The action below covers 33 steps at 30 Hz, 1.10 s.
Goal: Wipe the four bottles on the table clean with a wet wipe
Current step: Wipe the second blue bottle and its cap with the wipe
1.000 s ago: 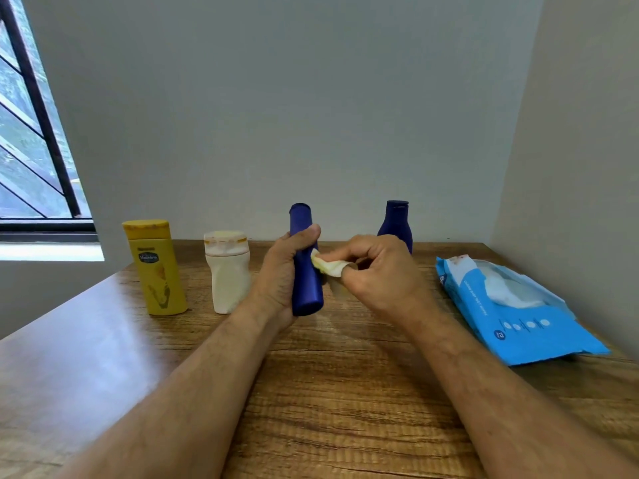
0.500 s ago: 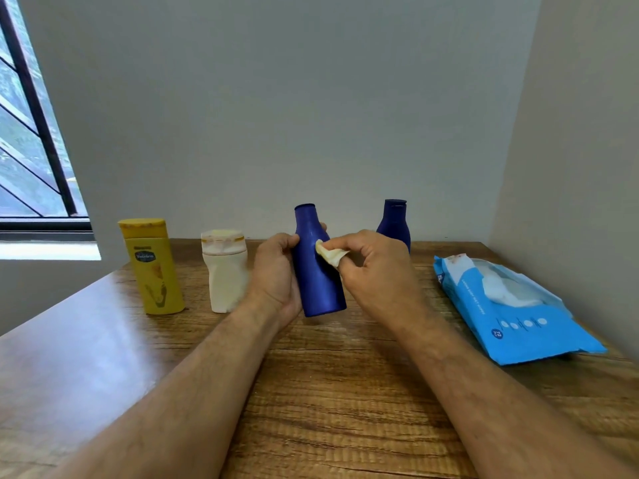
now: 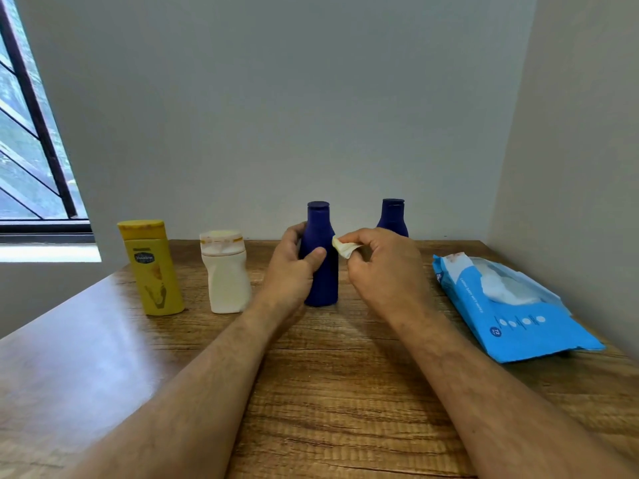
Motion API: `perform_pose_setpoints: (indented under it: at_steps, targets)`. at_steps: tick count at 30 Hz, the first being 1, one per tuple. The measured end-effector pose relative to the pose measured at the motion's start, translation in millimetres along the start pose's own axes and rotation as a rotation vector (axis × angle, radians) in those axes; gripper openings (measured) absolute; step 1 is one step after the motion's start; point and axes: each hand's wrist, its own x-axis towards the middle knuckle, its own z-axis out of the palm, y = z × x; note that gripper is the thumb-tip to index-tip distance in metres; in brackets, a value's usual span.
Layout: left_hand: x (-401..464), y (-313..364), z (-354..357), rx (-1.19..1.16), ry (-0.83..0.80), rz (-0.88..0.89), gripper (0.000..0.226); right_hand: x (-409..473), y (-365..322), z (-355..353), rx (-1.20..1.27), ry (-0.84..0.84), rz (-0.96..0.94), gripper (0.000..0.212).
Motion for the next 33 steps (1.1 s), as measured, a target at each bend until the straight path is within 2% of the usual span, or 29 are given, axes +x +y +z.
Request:
perform_pose_setpoints:
  at_steps: [5,11,14,19,33]
  targets:
    - [5.4,-8.7,-3.3,0.119,-0.021,0.041,0.048,-0.4,1.2,-5.4,-0.025,0.059,0.011,0.028]
    - [12.1,-13.2,-8.0,0.258,-0.017,0.019,0.048,-0.1,2.2,-3.1,-0.046,0.048,0.021,0.028]
    - [13.9,-15.4,-9.6,0.344,-0.025,0.010,0.055,-0.5,1.2,-3.2,-0.041,0.034,0.021,0.028]
    - [16.0,-17.2,-10.8,0.396,-0.038,-0.037,0.059,-1.2,-0.2,-3.5,-0.039,0.038,0.028,0.029]
    - [16.8,-21.3,-8.2,0.520,-0.037,-0.034,0.054,-0.2,1.2,-0.9,-0.039,0.036,0.029,0.029]
